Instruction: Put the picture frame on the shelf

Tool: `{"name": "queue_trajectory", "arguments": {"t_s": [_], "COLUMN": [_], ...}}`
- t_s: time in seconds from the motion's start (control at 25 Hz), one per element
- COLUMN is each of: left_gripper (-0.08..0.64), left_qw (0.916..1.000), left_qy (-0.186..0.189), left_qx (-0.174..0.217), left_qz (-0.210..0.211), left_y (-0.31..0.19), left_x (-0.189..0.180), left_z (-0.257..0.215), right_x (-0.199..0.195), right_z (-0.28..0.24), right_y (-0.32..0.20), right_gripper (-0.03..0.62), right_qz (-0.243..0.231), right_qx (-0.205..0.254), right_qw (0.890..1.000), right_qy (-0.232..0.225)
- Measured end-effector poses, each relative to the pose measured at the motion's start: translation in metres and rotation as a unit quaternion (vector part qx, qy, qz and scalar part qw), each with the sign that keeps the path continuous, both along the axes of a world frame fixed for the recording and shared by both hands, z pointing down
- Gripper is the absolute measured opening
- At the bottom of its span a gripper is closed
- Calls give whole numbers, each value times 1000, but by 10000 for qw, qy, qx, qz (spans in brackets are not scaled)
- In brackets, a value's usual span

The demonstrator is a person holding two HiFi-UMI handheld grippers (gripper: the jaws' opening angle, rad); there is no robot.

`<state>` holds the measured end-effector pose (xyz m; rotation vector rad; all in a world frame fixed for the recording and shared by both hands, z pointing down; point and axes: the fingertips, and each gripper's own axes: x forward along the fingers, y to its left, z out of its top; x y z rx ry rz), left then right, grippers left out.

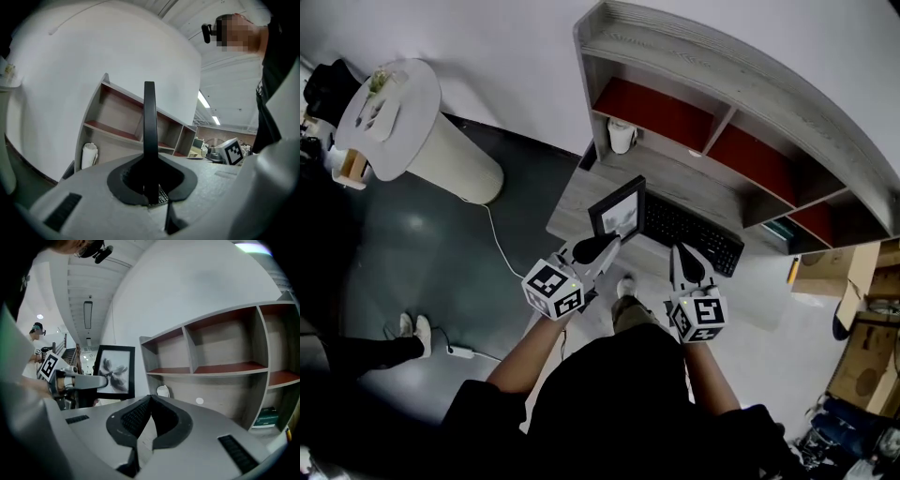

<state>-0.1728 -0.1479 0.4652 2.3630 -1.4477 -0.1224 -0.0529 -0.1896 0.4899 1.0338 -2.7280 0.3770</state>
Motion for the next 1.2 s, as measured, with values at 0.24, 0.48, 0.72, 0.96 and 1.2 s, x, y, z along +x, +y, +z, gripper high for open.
{"name": "queue_trajectory", "arguments": {"t_s": [0.24, 0.48, 0.72, 0.96, 1.2], "left_gripper": [44, 44, 44, 44, 44], "left_qw": [9989, 9971, 9924, 9862, 9802], "left_qy": [-167, -259, -646, -930, -966], "left_qx": [53, 11, 112, 182, 165], "left_qz": [426, 718, 1040, 1359, 1723], "left_y": [-65, -123, -180, -220, -257], "left_x": [3, 4, 9, 19, 28], "left_z": [-5, -10, -17, -18, -14], "right_x": [-2, -1, 10, 32, 57], "right_z": [9, -4, -5, 3, 2], "right_y": [-48, -93, -117, -128, -130], "right_gripper": [12, 12, 12, 12, 12], "right_qz": [33, 124, 249, 557, 828], "right_qx": [-80, 34, 78, 87, 97], "right_qw": [10000, 9999, 9996, 9982, 9960], "right_qy": [9, -31, 77, 199, 306]}}
